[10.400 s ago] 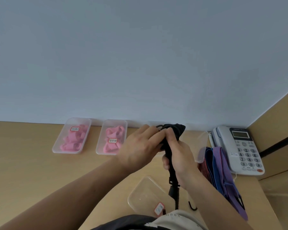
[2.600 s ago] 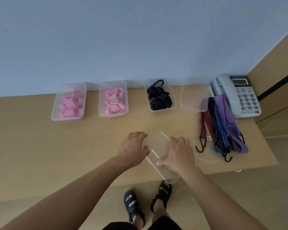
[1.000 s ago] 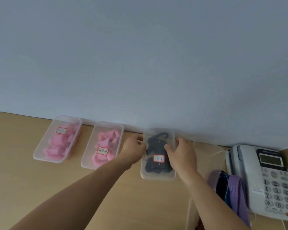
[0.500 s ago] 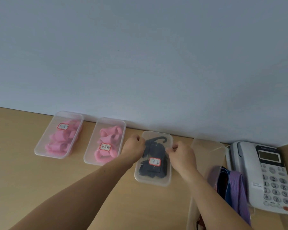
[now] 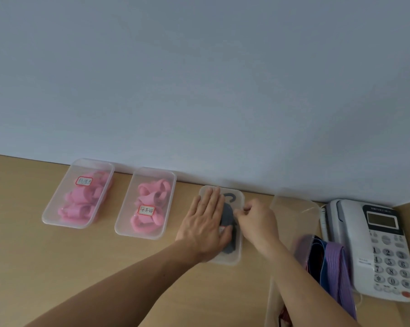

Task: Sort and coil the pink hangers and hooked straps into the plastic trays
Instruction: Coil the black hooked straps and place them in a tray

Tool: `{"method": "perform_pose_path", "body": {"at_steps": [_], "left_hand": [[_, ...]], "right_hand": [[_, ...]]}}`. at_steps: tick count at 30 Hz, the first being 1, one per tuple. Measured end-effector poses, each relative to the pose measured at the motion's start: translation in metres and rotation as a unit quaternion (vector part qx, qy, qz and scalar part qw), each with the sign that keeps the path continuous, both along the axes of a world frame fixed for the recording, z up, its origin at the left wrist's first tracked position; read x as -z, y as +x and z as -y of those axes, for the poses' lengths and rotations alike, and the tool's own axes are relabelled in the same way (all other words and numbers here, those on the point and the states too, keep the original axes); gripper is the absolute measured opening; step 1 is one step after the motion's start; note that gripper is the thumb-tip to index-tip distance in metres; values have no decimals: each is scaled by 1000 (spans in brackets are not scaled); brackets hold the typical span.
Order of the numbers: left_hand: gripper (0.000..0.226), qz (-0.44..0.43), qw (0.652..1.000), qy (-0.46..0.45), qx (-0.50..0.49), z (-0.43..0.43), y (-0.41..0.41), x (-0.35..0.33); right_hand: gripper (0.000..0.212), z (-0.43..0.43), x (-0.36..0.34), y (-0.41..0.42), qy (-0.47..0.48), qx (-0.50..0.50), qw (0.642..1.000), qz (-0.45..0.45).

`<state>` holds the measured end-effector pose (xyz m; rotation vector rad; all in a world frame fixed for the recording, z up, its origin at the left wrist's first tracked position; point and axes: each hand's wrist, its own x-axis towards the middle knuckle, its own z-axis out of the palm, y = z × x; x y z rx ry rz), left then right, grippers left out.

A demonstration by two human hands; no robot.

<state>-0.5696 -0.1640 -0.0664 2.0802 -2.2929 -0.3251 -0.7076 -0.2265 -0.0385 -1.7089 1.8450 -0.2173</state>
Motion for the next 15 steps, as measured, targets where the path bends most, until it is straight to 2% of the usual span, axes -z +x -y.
{"method": "perform_pose_path", "body": {"at_steps": [3,7,10,15], "left_hand": [[83,20,1000,9,16,-1,1,1],[89,22,999,13,27,1,-1,0],[90,18,999,7,40,3,0,-1],[91,8,999,-5,36,5,0,1]], "right_hand": [[18,4,1,-1,18,-6,1000,4],[14,22,-3,1,18,39,996,72],[30,37,-3,8,-1,35,998,47],[27,45,3,13,12,59,997,42]]}}
